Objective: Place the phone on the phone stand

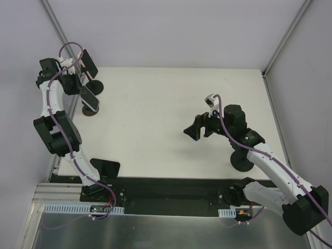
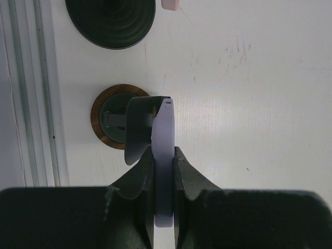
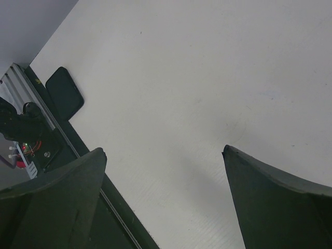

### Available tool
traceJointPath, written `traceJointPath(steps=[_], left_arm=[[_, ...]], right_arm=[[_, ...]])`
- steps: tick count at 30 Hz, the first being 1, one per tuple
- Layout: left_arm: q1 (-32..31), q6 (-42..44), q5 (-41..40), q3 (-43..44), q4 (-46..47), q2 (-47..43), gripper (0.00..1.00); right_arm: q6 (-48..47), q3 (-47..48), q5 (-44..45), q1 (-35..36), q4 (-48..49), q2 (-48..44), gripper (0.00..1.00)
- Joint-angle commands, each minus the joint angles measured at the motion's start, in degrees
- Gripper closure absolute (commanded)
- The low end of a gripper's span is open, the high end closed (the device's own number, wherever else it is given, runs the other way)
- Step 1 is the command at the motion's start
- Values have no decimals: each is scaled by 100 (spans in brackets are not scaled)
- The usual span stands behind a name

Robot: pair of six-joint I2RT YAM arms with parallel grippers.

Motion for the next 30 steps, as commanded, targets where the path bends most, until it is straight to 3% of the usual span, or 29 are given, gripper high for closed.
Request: traceJointPath(steps=[1, 30], left_arm=[[-4, 126, 335, 56, 226, -61, 100], [5, 389, 238, 347, 208, 106, 100]], right_arm=[[40, -14, -118, -29, 284, -83, 3], [48, 12, -267, -55, 407, 180, 3]])
